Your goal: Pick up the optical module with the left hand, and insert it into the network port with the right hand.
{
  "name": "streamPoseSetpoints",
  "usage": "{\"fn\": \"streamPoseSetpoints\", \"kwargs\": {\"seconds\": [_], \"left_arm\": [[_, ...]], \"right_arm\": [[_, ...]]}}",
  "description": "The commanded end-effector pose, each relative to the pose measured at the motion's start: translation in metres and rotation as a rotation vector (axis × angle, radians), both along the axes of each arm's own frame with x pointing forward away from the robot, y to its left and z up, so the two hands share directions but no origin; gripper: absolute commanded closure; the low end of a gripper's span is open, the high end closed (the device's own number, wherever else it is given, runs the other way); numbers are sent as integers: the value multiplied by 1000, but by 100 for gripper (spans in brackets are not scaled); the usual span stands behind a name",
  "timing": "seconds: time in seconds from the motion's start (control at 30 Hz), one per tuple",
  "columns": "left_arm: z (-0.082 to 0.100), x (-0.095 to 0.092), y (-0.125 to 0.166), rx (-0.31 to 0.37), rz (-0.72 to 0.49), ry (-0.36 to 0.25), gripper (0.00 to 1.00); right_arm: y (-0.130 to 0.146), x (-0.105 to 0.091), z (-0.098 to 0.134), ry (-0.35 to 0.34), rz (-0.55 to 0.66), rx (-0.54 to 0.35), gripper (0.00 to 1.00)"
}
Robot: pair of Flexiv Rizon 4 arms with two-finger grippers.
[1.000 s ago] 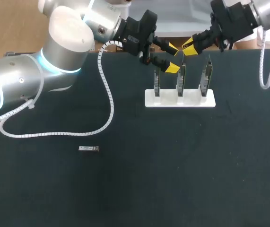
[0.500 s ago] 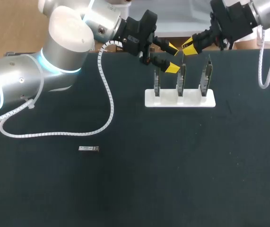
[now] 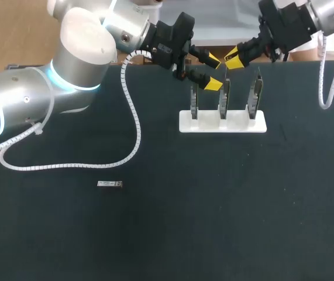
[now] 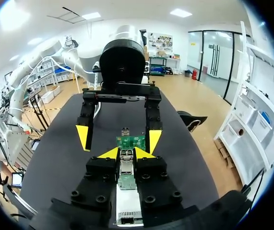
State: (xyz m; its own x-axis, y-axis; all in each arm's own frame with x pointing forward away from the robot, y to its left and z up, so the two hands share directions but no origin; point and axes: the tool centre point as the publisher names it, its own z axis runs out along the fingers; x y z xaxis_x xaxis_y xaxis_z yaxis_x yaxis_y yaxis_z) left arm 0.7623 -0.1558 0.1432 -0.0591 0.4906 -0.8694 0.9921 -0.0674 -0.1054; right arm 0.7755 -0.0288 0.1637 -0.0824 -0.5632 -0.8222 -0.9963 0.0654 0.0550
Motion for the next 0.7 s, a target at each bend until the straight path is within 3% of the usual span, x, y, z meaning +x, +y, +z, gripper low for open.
{"fn": "streamPoseSetpoints", "kwargs": {"seconds": [0.03, 0.27, 0.3, 0.33, 0.7], "left_arm": [[0, 0, 0, 3, 1, 0, 0], [0, 0, 0, 3, 1, 0, 0], [0, 0, 0, 3, 1, 0, 0], [0, 0, 0, 3, 1, 0, 0], [0, 0, 0, 3, 1, 0, 0]], "right_arm": [[0, -1, -2, 5, -2, -2, 100], [0, -3, -5, 10, -11, -10, 100], [0, -3, -5, 9, -11, -10, 72], [0, -3, -5, 8, -10, -11, 0], [-4, -3, 0, -3, -32, 0, 0]]}}
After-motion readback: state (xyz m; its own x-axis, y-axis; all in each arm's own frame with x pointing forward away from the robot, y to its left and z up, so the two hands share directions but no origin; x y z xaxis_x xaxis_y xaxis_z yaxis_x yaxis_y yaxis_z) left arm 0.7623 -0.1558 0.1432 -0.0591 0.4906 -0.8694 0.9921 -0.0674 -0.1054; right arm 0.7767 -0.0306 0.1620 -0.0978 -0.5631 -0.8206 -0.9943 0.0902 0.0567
